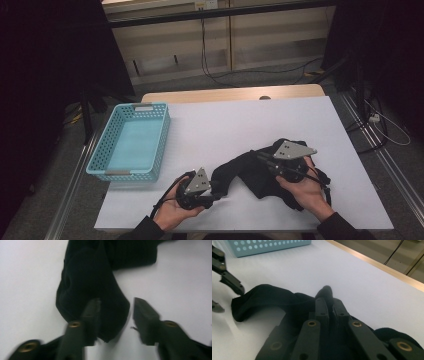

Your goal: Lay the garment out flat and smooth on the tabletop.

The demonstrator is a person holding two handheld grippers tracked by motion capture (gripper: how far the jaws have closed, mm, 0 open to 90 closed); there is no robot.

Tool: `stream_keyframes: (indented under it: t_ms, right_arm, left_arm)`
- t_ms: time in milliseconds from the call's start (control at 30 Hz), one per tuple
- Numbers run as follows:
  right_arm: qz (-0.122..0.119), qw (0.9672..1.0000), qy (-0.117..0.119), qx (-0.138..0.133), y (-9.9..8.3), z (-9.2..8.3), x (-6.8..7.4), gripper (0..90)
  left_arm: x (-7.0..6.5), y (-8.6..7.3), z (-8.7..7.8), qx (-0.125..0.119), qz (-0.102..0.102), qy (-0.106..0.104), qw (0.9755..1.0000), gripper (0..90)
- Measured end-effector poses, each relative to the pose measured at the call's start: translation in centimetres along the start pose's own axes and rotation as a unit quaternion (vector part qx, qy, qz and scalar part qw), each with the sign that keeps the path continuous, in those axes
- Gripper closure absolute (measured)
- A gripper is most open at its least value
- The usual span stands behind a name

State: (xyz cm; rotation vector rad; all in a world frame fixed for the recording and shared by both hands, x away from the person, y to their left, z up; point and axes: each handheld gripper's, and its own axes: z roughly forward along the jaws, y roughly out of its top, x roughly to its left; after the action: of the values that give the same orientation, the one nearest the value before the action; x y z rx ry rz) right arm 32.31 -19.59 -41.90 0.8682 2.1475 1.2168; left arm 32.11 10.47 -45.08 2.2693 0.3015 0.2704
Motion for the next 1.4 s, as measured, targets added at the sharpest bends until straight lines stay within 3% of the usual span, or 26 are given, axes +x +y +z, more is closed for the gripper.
stream_keyframes:
  t_ms: [100, 133, 167, 267, 333, 400, 500, 533, 567, 600, 700, 733, 767, 800, 833, 867, 900, 933, 1100, 1200, 1233, 1267, 1300, 1333, 1367, 1400]
  right_arm:
    - [0.001, 1.0, -0.001, 0.002, -0.1, 0.1, -0.1, 85.8]
    - [0.0, 1.0, -0.002, 0.003, -0.1, 0.1, -0.2, 85.8]
    - [0.001, 1.0, -0.003, 0.001, -0.1, 0.1, -0.3, 85.8]
    - [0.003, 1.0, -0.005, 0.002, -0.1, 0.2, -0.4, 85.8]
    - [0.006, 1.0, -0.005, 0.003, -0.1, 0.2, -0.4, 85.8]
    - [0.004, 1.0, -0.005, 0.002, 0.0, 0.3, -0.5, 85.8]
    - [0.007, 0.9999, -0.008, -0.006, 0.5, 0.3, -0.7, 85.8]
    - [0.007, 0.9999, -0.008, -0.006, 0.5, 0.3, -0.7, 85.8]
    - [0.007, 0.9999, -0.009, -0.01, 0.7, 0.2, -0.9, 85.8]
    - [0.007, 0.9998, -0.011, -0.013, 0.8, 0.1, -1.0, 85.9]
    - [0.007, 0.9996, -0.015, -0.022, 1.5, -0.1, -1.3, 85.8]
    - [0.007, 0.9996, -0.015, -0.022, 1.5, -0.1, -1.3, 85.8]
    - [0.004, 0.9994, -0.018, -0.029, 2.1, -0.2, -1.5, 85.8]
    - [0.004, 0.9994, -0.018, -0.029, 2.1, -0.2, -1.5, 85.8]
    - [0.004, 0.999, -0.019, -0.04, 2.9, -0.3, -1.8, 85.9]
    - [0.004, 0.999, -0.019, -0.04, 2.9, -0.3, -1.8, 85.9]
    - [0.003, 0.9984, -0.021, -0.052, 3.6, -0.3, -2.1, 85.9]
    - [0.003, 0.9984, -0.021, -0.052, 3.6, -0.3, -2.1, 85.9]
    - [0.006, 0.9962, -0.03, -0.081, 5.4, -0.6, -2.8, 85.9]
    - [0.008, 0.9948, -0.034, -0.096, 6.5, -0.8, -3.2, 85.9]
    - [0.006, 0.9941, -0.035, -0.102, 7.2, -0.9, -3.3, 85.9]
    - [0.006, 0.9941, -0.035, -0.102, 7.2, -0.9, -3.3, 85.9]
    - [0.004, 0.9935, -0.035, -0.108, 7.8, -0.9, -3.3, 85.9]
    - [0.004, 0.9935, -0.035, -0.108, 7.8, -0.9, -3.3, 85.9]
    - [0.001, 0.993, -0.036, -0.112, 8.4, -0.9, -3.2, 85.9]
    - [0.0, 0.9929, -0.035, -0.113, 8.6, -0.9, -3.2, 85.9]
  left_arm:
    - [-0.1, -0.5, 0.9, 0.044, -0.001, 0.009, 0.999, 39.1]
    - [-0.1, -0.6, 1.0, 0.043, -0.005, 0.007, 0.999, 35.8]
    - [0.2, -0.6, 1.1, 0.038, -0.023, -0.004, 0.999, 40.4]
    - [0.3, -0.6, 1.2, 0.036, -0.033, -0.01, 0.9988, 59.7]
    - [0.4, -0.4, 1.2, 0.039, -0.043, 0.005, 0.9983, 76.3]
    - [1.1, -0.3, 1.1, 0.044, -0.054, 0.014, 0.9974, 83.0]
    - [2.7, 0.1, 0.0, -0.005, -0.092, 0.02, 0.9955, 84.9]
    - [2.7, 0.1, 0.0, -0.005, -0.092, 0.02, 0.9955, 85.0]
    - [3.3, 0.6, -0.9, -0.034, -0.104, 0.027, 0.9937, 85.1]
    - [3.3, 0.6, -0.9, -0.034, -0.104, 0.027, 0.9937, 85.1]
    - [4.1, 1.5, -2.5, -0.077, -0.115, 0.042, 0.9895, 85.2]
    - [4.1, 1.5, -2.5, -0.077, -0.115, 0.042, 0.9895, 85.2]
    - [4.5, 2.0, -3.0, -0.093, -0.123, 0.046, 0.987, 85.2]
    - [4.5, 2.0, -3.0, -0.093, -0.123, 0.046, 0.987, 85.2]
    - [5.0, 2.6, -3.5, -0.112, -0.133, 0.049, 0.9835, 85.3]
    - [5.0, 2.6, -3.5, -0.112, -0.133, 0.049, 0.9835, 85.4]
    - [5.4, 3.2, -4.2, -0.132, -0.133, 0.06, 0.9805, 85.5]
    - [5.4, 3.2, -4.2, -0.132, -0.133, 0.06, 0.9805, 85.6]
    - [6.6, 4.8, -5.9, -0.182, -0.141, 0.08, 0.9699, 85.6]
    - [6.8, 5.6, -6.8, -0.2, -0.143, 0.088, 0.9654, 85.7]
    - [7.0, 5.8, -7.2, -0.209, -0.145, 0.092, 0.9627, 85.7]
    - [7.0, 5.8, -7.2, -0.209, -0.145, 0.092, 0.9627, 85.7]
    - [7.3, 6.1, -7.8, -0.22, -0.149, 0.098, 0.959, 85.7]
    - [7.3, 6.1, -7.8, -0.22, -0.149, 0.098, 0.959, 85.7]
    - [7.6, 6.3, -8.3, -0.23, -0.154, 0.104, 0.9552, 85.7]
    - [7.6, 6.3, -8.3, -0.23, -0.154, 0.104, 0.9552, 85.7]
